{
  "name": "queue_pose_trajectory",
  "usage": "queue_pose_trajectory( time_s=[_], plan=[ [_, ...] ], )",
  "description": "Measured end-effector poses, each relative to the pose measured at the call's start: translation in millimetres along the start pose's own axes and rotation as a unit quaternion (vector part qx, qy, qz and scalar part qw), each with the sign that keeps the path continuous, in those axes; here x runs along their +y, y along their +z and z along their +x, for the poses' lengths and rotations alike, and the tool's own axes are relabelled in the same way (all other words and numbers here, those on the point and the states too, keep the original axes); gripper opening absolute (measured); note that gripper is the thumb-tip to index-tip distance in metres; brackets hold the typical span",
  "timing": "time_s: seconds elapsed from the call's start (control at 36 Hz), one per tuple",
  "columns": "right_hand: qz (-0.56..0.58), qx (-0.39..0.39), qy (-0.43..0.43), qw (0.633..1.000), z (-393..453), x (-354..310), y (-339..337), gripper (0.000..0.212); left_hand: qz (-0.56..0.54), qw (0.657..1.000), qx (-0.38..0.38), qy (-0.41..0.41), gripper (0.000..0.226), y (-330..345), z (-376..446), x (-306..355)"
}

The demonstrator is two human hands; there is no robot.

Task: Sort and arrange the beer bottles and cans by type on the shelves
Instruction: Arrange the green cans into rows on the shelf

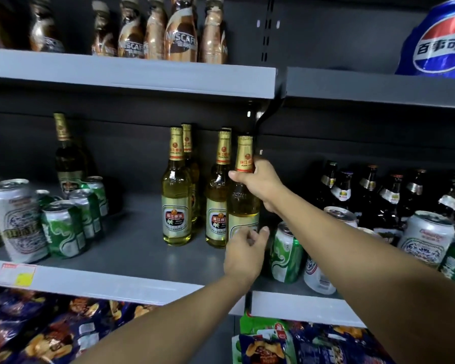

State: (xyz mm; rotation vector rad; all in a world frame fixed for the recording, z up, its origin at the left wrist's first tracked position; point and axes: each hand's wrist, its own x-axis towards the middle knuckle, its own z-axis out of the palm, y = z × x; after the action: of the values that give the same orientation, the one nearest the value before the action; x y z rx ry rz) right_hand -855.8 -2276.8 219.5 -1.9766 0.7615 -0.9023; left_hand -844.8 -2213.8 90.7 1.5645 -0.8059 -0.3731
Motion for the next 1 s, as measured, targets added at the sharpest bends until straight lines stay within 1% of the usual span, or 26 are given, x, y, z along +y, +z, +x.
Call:
queue_pose_trajectory(
  time_s=[0.11,0.17,0.22,0.28,0.31,0.39,0.47,0.56,0.67,0.86,1.0],
  plan=[
    [-0.009,-0.013,-0.029,0.999,-6,-11,21,0.04,0.031,0.989,0.139,0.033,0.032,-40,-11,-1],
    [-0.013,-0.031,-0.047,0.998,-12,-20,34,0.038,0.056,0.978,0.193,0.052,0.043,-58,-13,0],
    [-0.019,-0.047,-0.068,0.996,-19,-29,51,0.039,0.1,0.97,0.215,0.05,0.065,-75,-12,-3],
    [-0.031,-0.046,-0.083,0.995,-26,-39,72,0.043,0.134,0.969,0.206,0.029,0.088,-92,-9,-9],
    [-0.038,-0.04,-0.091,0.994,-30,-45,86,0.044,0.134,0.969,0.204,0.025,0.092,-104,-7,-12],
    [-0.073,-0.03,-0.102,0.992,-38,-62,118,0.043,0.111,0.971,0.207,0.032,0.085,-137,3,-19],
    [-0.104,-0.023,-0.105,0.989,-37,-79,149,0.042,0.111,0.973,0.198,0.029,0.08,-177,19,-24],
    [-0.1,-0.013,-0.09,0.991,-26,-93,179,0.044,0.129,0.973,0.19,0.02,0.077,-212,44,-31],
    [-0.129,0.003,-0.054,0.99,1,-106,214,0.044,0.149,0.977,0.152,0.008,0.08,-245,81,-36],
    [-0.175,0.017,0.034,0.984,48,-107,238,0.051,0.162,0.985,0.064,-0.011,0.081,-263,139,-46],
    [-0.175,0.038,0.056,0.982,73,-103,244,0.056,0.17,0.985,0.039,-0.011,0.075,-257,164,-50]
  ],
)
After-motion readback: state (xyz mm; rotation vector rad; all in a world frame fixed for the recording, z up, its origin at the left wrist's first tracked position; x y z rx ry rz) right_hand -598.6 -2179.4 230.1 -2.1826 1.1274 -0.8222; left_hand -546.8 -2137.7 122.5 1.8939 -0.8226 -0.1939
